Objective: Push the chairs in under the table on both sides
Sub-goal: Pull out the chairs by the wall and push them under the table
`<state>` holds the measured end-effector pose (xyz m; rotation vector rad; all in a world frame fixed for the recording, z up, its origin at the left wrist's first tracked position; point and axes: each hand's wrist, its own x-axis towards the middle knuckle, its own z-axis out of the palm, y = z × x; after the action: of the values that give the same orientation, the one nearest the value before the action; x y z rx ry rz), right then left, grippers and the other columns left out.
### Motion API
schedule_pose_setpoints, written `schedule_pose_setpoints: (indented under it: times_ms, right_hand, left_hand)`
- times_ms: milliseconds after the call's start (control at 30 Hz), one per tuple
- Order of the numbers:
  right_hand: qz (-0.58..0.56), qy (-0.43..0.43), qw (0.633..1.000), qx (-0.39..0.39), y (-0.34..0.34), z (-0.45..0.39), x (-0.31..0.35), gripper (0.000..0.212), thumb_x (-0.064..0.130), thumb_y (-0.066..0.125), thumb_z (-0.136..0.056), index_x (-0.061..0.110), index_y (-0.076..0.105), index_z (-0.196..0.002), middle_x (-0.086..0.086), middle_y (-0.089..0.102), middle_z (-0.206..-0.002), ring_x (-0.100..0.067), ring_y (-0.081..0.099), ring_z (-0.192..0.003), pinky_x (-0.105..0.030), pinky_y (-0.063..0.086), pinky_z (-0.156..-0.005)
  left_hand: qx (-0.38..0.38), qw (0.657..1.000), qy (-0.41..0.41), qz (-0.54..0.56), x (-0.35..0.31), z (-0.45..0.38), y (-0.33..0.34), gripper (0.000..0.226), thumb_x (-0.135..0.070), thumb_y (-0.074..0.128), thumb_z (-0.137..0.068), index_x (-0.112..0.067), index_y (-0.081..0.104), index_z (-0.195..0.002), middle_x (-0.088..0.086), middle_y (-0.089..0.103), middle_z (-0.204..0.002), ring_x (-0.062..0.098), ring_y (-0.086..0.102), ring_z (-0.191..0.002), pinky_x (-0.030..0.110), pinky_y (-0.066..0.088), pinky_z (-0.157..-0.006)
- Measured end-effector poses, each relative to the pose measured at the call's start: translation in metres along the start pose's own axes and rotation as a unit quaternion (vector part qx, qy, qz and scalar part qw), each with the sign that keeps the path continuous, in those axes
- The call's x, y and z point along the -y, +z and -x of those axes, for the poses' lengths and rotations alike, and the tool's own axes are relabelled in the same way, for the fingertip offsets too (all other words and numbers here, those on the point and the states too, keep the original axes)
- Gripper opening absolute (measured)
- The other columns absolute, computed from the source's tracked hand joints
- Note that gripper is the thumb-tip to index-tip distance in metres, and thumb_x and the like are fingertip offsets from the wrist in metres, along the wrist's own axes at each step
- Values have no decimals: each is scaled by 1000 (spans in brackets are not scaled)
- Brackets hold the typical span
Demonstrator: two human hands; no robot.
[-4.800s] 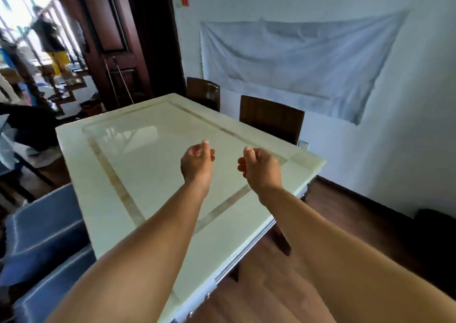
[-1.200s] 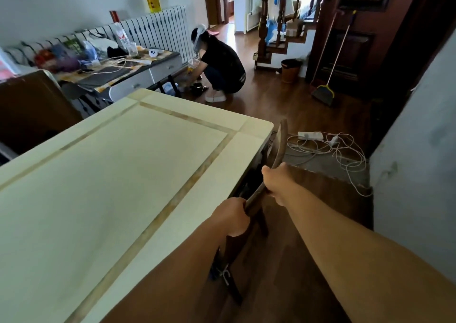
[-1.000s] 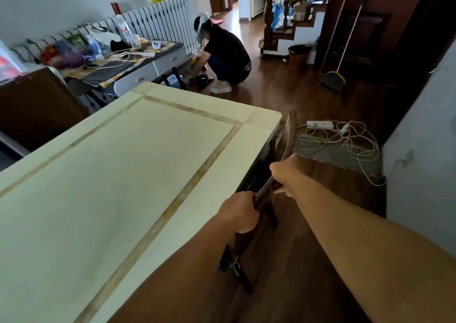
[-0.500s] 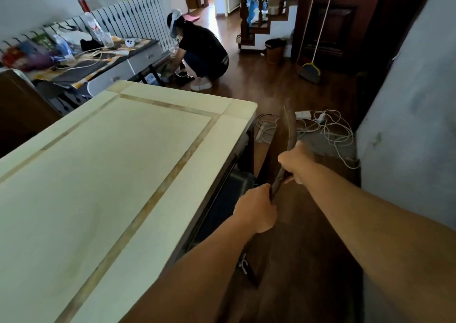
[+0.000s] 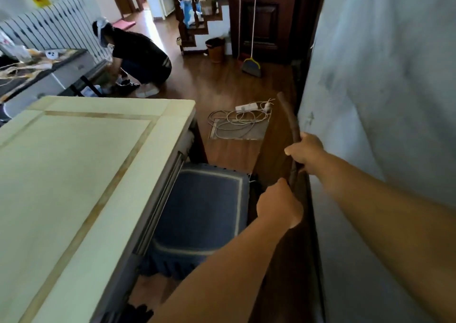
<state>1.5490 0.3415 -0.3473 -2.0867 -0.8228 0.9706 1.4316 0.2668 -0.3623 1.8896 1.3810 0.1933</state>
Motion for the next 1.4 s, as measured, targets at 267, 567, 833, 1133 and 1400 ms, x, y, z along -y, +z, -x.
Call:
schedule_pose_setpoints:
  times_ms: [267,567,833,1133,1400]
  right_hand:
    - [-15,8,999,-42,-71,-9,-37,41,4,58,-85,12,53,-125,-16,59,-122,-35,56,-98,-46,51,-77]
    - [-13,11,999,-51,-104,-16,-53,45,7,58,-87,15,49,-130,-15,57,-127,-40,56,-110,-50,52,-84]
    - [-53,27,998,-32,-110,-7,-59,62,26,58,-90,11,31,-143,-16,43,-144,-39,47,-126,-54,46,-100]
    - [-118,-41,975,-183,-116,38,-61,57,41,54,-86,14,44,-135,-12,48,-140,-30,50,-123,-35,43,-85]
    - [-187,-156,938,-246,-83,130,-47,26,38,45,-90,16,59,-93,-9,70,-96,-21,66,-86,-33,52,-74]
  left_hand:
    - [43,999,-17,21,-67,4,46,26,-11,52,-88,-10,50,-113,12,61,-109,29,59,-96,33,41,-69]
    - [26,999,-26,6,-96,-3,77,31,-14,57,-86,-8,49,-114,15,61,-113,32,60,-101,35,45,-73]
    - [45,996,-41,68,-93,1,81,50,-30,56,-88,-12,38,-131,13,60,-121,28,60,-102,35,48,-73]
    - [3,983,-13,185,-57,37,62,74,-49,58,-84,-17,29,-144,8,54,-135,26,55,-116,40,48,-95]
    - [-172,963,35,206,-11,109,6,35,-39,51,-91,-15,56,-117,-7,64,-100,10,56,-90,21,40,-72]
